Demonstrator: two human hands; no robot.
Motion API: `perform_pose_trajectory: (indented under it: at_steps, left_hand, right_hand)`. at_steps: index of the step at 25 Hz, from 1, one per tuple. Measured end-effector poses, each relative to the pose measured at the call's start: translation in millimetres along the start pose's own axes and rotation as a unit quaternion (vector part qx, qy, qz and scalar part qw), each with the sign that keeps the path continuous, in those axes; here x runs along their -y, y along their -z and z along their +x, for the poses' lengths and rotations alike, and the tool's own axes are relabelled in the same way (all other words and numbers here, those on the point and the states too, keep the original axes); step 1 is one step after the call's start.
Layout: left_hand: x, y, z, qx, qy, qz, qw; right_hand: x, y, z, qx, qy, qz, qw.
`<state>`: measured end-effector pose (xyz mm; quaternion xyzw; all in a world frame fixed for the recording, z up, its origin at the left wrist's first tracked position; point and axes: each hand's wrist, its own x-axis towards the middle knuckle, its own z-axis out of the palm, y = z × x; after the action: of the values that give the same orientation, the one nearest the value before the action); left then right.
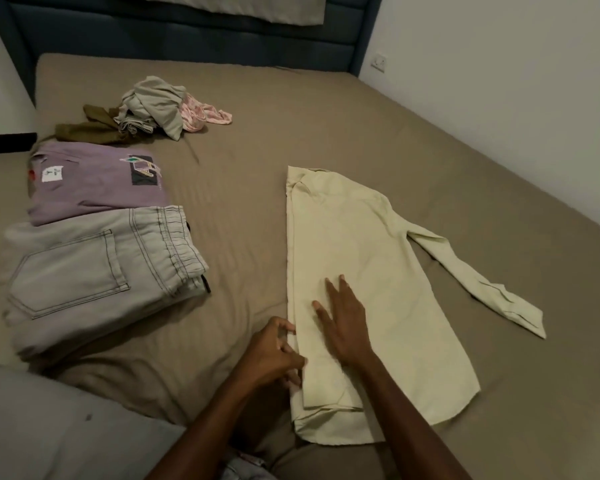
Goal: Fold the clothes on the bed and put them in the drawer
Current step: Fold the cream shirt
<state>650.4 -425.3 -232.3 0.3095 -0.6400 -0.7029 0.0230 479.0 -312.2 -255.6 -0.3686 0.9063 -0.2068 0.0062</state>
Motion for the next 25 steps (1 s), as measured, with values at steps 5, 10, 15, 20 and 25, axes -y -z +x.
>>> perform_pose_trajectory:
  at_steps: [5,10,15,20,25]
  left_hand:
    - [1.2,-0.3,3.0,-0.12,-0.046,-0.029,0.991]
    - [-5.1,-1.6,21.5,-0.105,-0.067,-0.041,0.991]
    - [-21.6,-14.1,45.3,-0.051,-0.044,-0.035,0.997]
    - [-44.5,-28.3,66.7,-0.035,-0.033,-0.041,0.998]
    - [-86.3,-34.7,76.5,-0.013,-0.038,-0.065,0.997]
  right_hand:
    - [-91.1,60.8,12.2,-0.173,-0.256,-0.037,0.95]
    - [-205.0,123.2,21.0,-0.215,-0.481,0.231,0.818]
    - [-262.5,160.3,50.4,-0.356,-0.51,0.55,0.558]
    - [-297.1,187.1,65.7,-0.297,-0.488,0.457,0.681]
    - [-238.5,233.6,104.8,-0.141,-0.222,0.439,0.859]
